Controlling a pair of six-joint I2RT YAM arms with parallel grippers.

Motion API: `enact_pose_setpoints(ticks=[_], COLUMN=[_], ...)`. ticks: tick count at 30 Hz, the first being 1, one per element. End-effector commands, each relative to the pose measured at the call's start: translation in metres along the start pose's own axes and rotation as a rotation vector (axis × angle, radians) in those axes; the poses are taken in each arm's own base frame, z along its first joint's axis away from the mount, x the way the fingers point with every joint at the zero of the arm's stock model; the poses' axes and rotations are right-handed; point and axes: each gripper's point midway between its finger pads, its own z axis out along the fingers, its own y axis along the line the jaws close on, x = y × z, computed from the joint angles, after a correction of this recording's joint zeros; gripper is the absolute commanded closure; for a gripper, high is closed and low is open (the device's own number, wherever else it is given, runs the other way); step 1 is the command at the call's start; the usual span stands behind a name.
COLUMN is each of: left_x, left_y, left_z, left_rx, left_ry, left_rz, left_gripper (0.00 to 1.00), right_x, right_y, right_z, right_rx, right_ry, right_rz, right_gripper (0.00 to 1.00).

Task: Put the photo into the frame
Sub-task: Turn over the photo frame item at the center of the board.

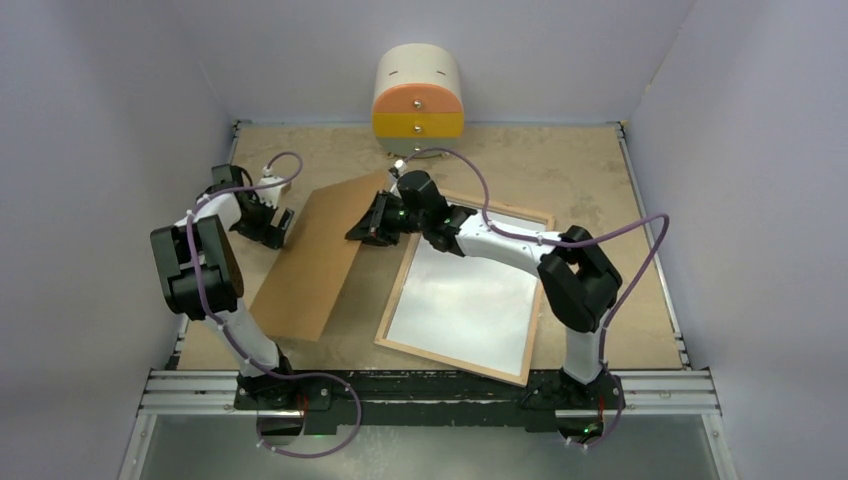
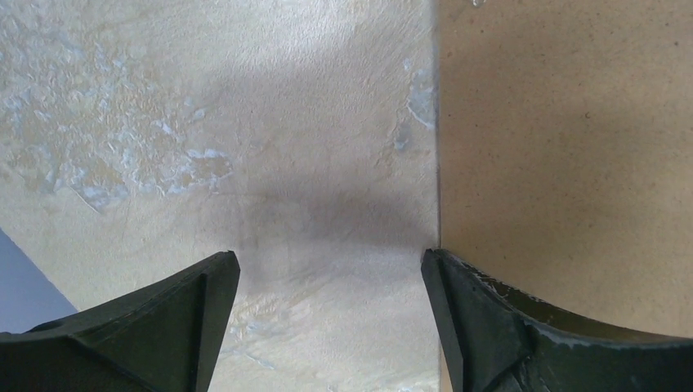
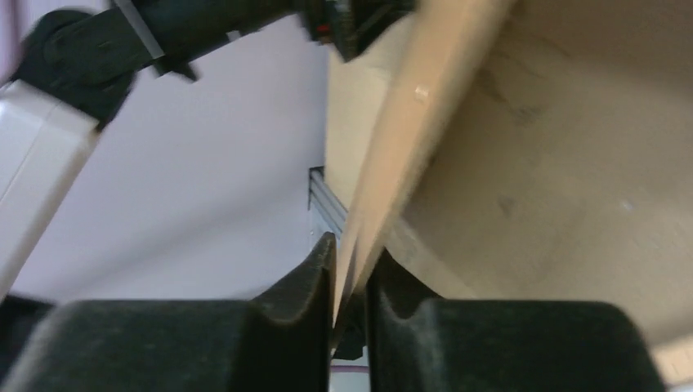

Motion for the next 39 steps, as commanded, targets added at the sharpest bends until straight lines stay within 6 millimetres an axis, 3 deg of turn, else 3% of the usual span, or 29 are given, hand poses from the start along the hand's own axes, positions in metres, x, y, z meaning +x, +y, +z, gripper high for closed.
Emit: enact_pose_setpoints(ticks=[1, 2, 4, 8, 13, 17, 21, 25, 31, 39], left_x=[-0.013, -0.019, -0.033, -0.068, -0.094, -0.111, -0.107, -0.096, -0.072, -0.054], left_y=[-0.029, -0.029, -0.030, -0.041, -0.091, -0.129, -0.167, -0.195, -0.225, -0.229], left_z=[-0.016, -0.022, -0.039, -0.098, -0.191, -0.272, -0.325, -0.348, -0.356, -0.327], left_rx=[0.112, 0.107, 0.095, 0.107, 0.159, 0.105, 0.157, 0.237, 0.214, 0.236], left_ry=[-0.006, -0.021, -0.061, -0.220, -0.498, -0.729, -0.823, -0.873, -0.951, -0.867], left_rz=[-0.018, -0.005, 0.033, 0.181, 0.545, 0.811, 0.978, 0.995, 1.107, 1.190], left_gripper=[0.07, 0.06, 0.04, 0.03, 0.02, 0.01, 0.02, 0.03, 0.04, 0.05], right_x=[-0.008, -0.008, -0.013, -0.031, -0.055, -0.061, -0.066, -0.070, -0.086, -0.101], right_y=[-0.031, -0.039, -0.043, -0.024, 0.009, 0.003, 0.007, 0.004, 0.022, 0.036], right_z=[-0.013, -0.015, -0.016, -0.025, -0.062, -0.099, -0.131, -0.155, -0.176, -0.182], right_rx=[0.232, 0.277, 0.310, 0.279, 0.200, 0.169, 0.081, 0.050, -0.050, -0.123], right_ry=[-0.064, -0.060, -0.071, -0.107, -0.175, -0.221, -0.248, -0.287, -0.343, -0.389], right_rz=[0.029, 0.046, 0.076, 0.129, 0.224, 0.350, 0.459, 0.530, 0.600, 0.648], right_gripper=[0.93, 1.00, 1.00, 1.00, 1.00, 1.00, 1.00, 1.00, 1.00, 1.00])
